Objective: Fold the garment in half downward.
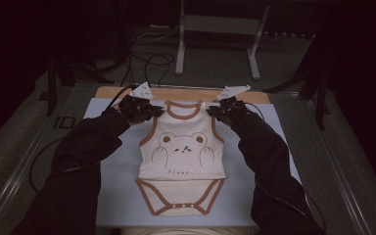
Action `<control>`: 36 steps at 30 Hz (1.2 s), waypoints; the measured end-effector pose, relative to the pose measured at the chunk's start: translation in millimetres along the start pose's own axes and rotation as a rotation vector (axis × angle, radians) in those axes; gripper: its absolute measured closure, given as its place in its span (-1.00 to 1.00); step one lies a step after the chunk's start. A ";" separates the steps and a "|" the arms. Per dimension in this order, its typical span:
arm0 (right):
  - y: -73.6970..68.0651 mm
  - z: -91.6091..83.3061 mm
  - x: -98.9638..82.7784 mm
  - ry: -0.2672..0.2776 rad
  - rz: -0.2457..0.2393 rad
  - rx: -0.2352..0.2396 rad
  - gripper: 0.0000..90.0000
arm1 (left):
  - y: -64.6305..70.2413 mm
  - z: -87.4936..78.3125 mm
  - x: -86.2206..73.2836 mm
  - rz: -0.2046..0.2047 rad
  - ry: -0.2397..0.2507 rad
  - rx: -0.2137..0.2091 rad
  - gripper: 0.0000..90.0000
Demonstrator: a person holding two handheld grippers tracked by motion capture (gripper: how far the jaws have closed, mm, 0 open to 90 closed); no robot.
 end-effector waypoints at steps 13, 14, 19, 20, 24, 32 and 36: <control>3.7 -15.9 15.8 0.040 -0.015 -0.021 0.83 | -4.4 -13.3 9.4 0.005 0.042 0.021 0.89; 2.5 -17.4 16.5 0.047 -0.014 -0.017 0.83 | -2.5 -14.2 9.5 0.011 0.045 0.019 0.89; -5.0 -23.3 14.0 0.060 -0.026 -0.012 0.83 | 6.2 -16.3 6.0 0.024 0.053 0.018 0.89; -6.7 -24.3 12.9 0.061 -0.029 -0.009 0.83 | 7.7 -16.6 4.8 0.026 0.052 0.014 0.89; -12.0 -28.8 9.4 0.068 -0.033 0.001 0.83 | 10.9 -18.6 0.7 0.023 0.058 0.016 0.89; -21.3 -35.0 5.9 0.082 -0.043 0.013 0.83 | 17.8 -22.3 -4.7 0.021 0.075 0.008 0.89; -28.3 -36.6 3.1 0.082 -0.052 0.022 0.83 | 20.7 -23.4 -8.4 0.022 0.072 0.009 0.89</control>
Point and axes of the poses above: each handheld gripper's, and its own axes: z roughly forward along the jaws, x roughly out of its top, y roughly to its right, the point moved 8 cm from there along z, roughly forward along the jaws, and after that the axes turned 3 degrees about -y, right-handed, at the moved point
